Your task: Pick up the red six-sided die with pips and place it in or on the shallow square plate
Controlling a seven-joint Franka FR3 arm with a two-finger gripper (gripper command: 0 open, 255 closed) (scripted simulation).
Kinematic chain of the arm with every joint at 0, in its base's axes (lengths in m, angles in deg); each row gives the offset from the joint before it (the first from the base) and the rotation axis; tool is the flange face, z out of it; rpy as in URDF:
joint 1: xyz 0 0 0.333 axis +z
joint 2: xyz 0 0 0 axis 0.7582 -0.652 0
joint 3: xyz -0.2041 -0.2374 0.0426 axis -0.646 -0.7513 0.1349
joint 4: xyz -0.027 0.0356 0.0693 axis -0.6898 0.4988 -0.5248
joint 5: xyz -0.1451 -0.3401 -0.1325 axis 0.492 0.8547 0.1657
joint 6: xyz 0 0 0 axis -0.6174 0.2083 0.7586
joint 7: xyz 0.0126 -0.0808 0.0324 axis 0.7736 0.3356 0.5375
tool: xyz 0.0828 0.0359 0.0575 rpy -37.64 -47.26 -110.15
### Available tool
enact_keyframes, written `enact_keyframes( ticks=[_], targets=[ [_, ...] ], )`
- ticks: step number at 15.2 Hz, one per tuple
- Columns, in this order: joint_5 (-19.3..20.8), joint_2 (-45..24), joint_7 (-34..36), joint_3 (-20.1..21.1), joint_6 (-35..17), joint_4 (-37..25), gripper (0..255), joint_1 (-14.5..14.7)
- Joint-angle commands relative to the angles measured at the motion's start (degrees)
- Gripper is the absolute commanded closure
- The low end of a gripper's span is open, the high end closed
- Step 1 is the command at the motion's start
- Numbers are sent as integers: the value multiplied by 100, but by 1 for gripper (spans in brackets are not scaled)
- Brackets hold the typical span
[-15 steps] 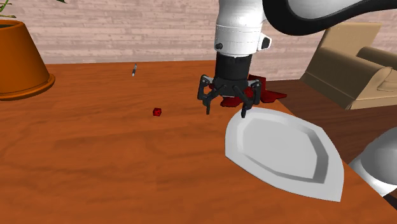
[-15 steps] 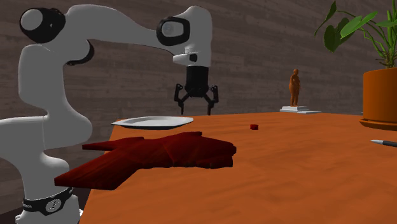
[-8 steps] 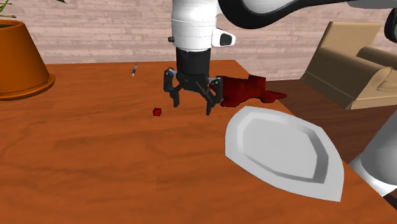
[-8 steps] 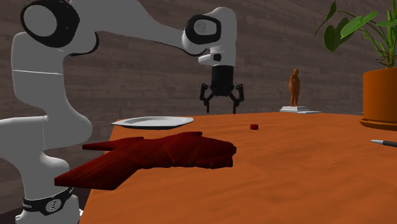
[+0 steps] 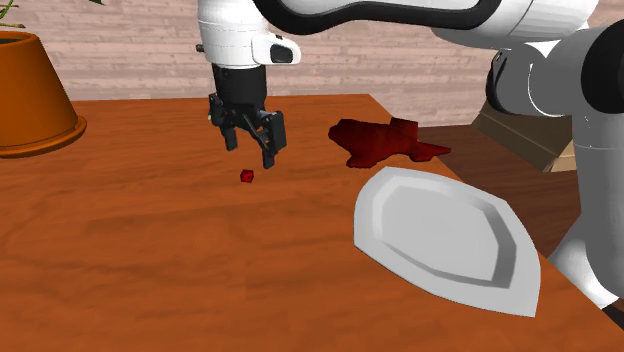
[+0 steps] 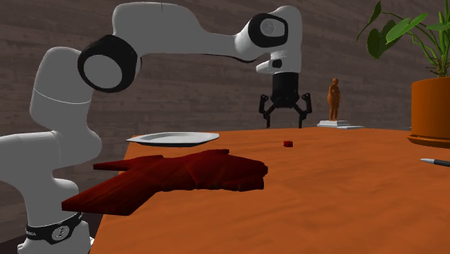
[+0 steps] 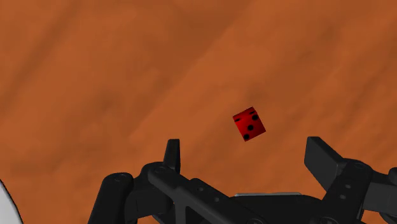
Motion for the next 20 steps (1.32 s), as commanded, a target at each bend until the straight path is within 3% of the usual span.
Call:
enact_keyframes(
  ticks=[1,8,15,16,20],
  targets=[
    [214,-353,155,-177,161,-526,0,343],
    [145,-227,240,-126,-448,282,0,31],
    [145,-227,240,-126,-448,282,0,31],
    [145,-226,240,-126,-449,282,255,31],
    [145,-226,241,-126,-448,282,255,32]
  ],
)
